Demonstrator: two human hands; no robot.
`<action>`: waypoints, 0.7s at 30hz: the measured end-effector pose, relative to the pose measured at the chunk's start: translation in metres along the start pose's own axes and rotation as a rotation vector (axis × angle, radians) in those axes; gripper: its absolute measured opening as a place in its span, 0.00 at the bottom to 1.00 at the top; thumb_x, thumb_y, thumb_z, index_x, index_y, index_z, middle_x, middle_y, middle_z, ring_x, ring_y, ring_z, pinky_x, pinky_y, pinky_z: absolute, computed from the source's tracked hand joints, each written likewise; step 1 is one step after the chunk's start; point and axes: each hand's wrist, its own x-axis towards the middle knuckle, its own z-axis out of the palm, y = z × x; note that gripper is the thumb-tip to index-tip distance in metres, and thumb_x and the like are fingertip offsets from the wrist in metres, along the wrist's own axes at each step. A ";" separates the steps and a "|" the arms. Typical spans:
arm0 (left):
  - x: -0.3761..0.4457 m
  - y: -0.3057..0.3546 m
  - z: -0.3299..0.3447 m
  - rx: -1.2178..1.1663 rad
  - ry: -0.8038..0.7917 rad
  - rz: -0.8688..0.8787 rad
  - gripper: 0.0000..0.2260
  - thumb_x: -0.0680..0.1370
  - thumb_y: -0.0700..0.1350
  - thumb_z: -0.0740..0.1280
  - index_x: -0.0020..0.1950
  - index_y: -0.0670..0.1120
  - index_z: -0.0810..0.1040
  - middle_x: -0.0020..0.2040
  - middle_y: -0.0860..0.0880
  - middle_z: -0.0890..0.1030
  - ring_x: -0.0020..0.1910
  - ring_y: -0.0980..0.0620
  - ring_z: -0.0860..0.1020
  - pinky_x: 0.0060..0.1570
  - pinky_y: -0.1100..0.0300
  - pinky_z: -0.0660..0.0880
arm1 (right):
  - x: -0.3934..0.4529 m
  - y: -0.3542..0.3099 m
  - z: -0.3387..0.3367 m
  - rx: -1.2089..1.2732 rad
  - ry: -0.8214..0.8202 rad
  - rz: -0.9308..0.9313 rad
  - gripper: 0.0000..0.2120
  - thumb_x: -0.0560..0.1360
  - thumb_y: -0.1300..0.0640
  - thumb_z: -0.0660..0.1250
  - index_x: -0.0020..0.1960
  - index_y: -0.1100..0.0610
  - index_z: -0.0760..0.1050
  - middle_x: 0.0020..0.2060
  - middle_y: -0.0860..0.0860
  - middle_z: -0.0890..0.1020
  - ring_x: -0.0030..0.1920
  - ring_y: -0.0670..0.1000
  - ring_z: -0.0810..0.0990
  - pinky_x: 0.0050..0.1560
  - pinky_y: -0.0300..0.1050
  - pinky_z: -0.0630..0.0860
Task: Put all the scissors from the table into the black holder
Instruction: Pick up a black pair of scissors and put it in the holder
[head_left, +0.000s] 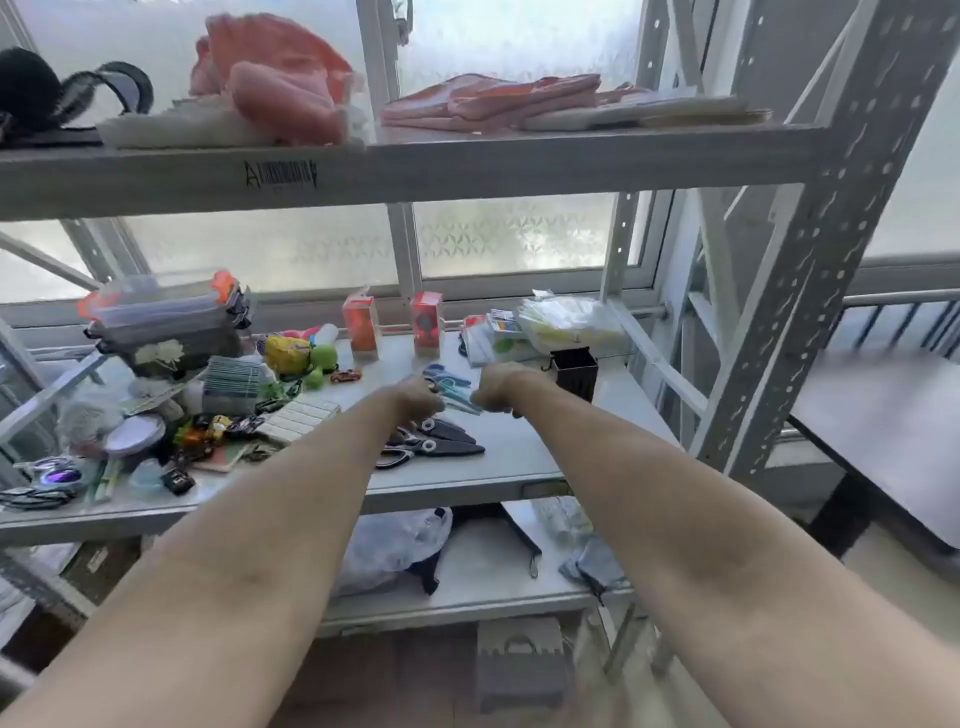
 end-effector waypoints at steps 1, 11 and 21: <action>0.007 -0.001 0.005 -0.016 0.004 -0.009 0.05 0.80 0.41 0.60 0.47 0.41 0.72 0.41 0.44 0.73 0.38 0.48 0.73 0.32 0.59 0.73 | 0.007 0.001 0.002 -0.004 -0.015 -0.007 0.17 0.80 0.57 0.58 0.65 0.62 0.72 0.65 0.60 0.76 0.62 0.60 0.78 0.61 0.54 0.77; 0.069 -0.042 0.028 -0.225 0.133 -0.265 0.09 0.79 0.40 0.60 0.38 0.45 0.69 0.42 0.42 0.75 0.32 0.48 0.76 0.24 0.63 0.73 | 0.080 0.016 0.023 -0.121 -0.147 -0.199 0.08 0.80 0.57 0.56 0.56 0.58 0.70 0.63 0.58 0.78 0.62 0.59 0.78 0.64 0.55 0.74; 0.087 -0.088 0.034 -0.111 0.394 -0.400 0.17 0.78 0.42 0.64 0.66 0.43 0.76 0.66 0.39 0.76 0.69 0.41 0.72 0.62 0.54 0.72 | 0.123 -0.008 0.065 -0.119 -0.154 -0.559 0.13 0.78 0.56 0.63 0.56 0.64 0.77 0.55 0.60 0.81 0.57 0.60 0.79 0.53 0.47 0.75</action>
